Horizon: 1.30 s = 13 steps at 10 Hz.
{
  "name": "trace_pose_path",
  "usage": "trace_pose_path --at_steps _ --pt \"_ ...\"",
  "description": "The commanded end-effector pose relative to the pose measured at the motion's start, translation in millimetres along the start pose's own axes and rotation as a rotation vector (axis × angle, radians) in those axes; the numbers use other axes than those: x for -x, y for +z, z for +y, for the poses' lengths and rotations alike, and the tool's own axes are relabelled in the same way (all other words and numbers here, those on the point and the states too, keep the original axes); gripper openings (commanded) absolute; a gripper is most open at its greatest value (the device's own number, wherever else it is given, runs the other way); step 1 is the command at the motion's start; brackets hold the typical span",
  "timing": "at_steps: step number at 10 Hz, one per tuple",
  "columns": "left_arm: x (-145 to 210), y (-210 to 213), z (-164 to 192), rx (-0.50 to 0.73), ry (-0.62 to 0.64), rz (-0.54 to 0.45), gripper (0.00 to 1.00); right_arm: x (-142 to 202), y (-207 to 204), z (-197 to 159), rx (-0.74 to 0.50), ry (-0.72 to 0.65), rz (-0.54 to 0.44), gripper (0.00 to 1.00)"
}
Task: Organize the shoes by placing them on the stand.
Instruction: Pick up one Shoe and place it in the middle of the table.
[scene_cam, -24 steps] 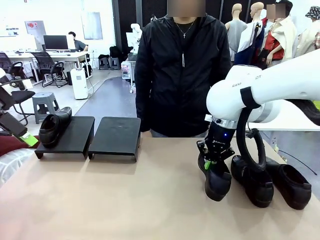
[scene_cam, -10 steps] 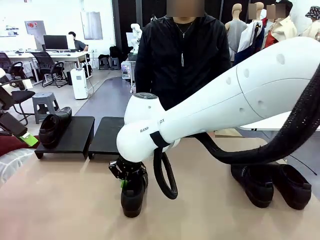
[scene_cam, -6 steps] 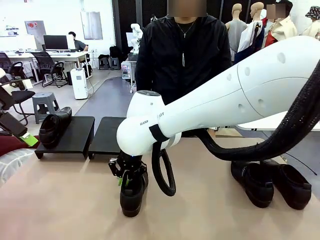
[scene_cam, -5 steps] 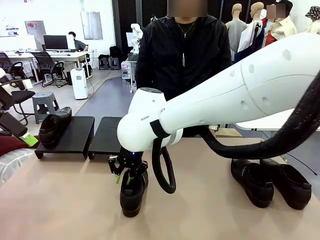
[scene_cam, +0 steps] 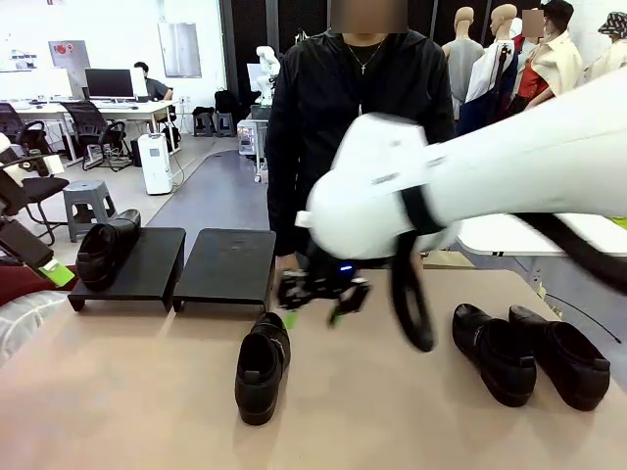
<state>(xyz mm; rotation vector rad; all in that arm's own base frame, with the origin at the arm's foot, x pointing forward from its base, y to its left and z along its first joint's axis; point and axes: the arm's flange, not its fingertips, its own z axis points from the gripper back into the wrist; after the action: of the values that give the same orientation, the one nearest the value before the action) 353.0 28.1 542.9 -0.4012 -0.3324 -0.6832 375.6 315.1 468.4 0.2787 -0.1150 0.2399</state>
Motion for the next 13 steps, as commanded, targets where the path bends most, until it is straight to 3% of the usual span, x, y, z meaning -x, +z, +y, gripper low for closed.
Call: trace_pose_path --at_steps 1,3,5,7,8,9,10,13 --pt "-1 -2 -2 0.007 0.017 -0.023 1.00 20 82 -92 -0.118 0.077 0.084 1.00" --pt "-1 -2 -2 0.007 0.017 -0.023 1.00 38 154 -192 -0.384 0.089 0.029 1.00" --pt "-1 -2 -2 0.007 0.017 -0.023 1.00 85 189 -277 -0.440 -0.018 -0.042 1.00" --pt "-1 -2 -2 0.007 0.017 -0.023 1.00 143 194 -330 -0.538 -0.100 -0.248 1.00" --pt "-1 -2 -2 0.007 0.017 -0.023 1.00 160 186 -343 -0.526 -0.169 -0.297 1.00" --pt "-1 -2 -2 0.007 0.017 -0.023 1.00 164 171 -348 -0.444 -0.228 -0.274 1.00" --pt "-1 -2 -2 0.007 0.017 -0.023 1.00 150 204 -352 -0.512 -0.149 -0.200 1.00" --pt "-1 -2 -2 0.007 0.017 -0.023 1.00 150 204 -352 -0.512 -0.149 -0.200 1.00"
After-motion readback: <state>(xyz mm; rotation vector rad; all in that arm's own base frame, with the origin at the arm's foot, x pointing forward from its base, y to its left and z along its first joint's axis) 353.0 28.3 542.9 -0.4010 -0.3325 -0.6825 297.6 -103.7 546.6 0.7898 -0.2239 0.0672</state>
